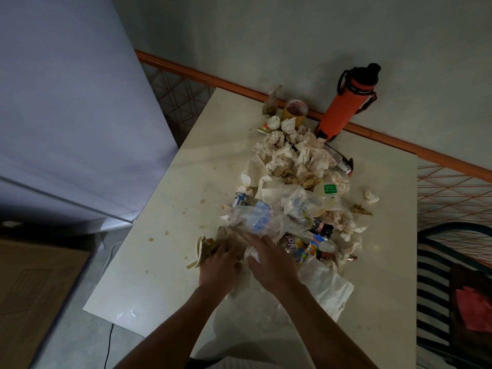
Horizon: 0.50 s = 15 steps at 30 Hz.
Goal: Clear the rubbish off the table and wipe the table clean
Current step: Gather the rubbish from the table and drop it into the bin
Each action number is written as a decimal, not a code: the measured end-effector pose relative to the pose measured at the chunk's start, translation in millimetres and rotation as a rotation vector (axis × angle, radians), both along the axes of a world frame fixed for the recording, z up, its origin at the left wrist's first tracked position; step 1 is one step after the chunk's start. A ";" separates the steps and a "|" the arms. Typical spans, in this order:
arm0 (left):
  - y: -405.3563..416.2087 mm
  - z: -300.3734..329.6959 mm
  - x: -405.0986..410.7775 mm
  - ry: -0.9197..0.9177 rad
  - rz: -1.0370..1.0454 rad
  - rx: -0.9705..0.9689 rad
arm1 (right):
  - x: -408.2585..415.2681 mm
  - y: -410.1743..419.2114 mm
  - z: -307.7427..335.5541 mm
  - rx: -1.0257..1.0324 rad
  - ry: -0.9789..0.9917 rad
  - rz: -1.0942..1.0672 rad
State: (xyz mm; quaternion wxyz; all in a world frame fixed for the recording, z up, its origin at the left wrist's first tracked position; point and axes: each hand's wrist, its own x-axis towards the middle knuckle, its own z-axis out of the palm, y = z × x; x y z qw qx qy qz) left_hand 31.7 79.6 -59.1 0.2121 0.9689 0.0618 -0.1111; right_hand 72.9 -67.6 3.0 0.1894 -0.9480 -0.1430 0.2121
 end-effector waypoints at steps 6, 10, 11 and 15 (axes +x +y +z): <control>-0.4 4.3 -2.1 0.028 0.004 -0.038 | 11.3 -0.9 -9.8 -0.213 0.021 -0.024; 0.2 5.8 -1.1 0.066 -0.014 -0.060 | 11.2 -6.1 -9.8 -0.244 -0.013 -0.047; 0.2 6.4 -1.4 0.077 -0.017 -0.064 | 10.4 -7.5 -9.6 -0.232 -0.026 -0.057; 2.0 5.3 -4.0 0.100 -0.029 -0.048 | 8.0 -14.2 -14.3 -0.221 -0.023 -0.069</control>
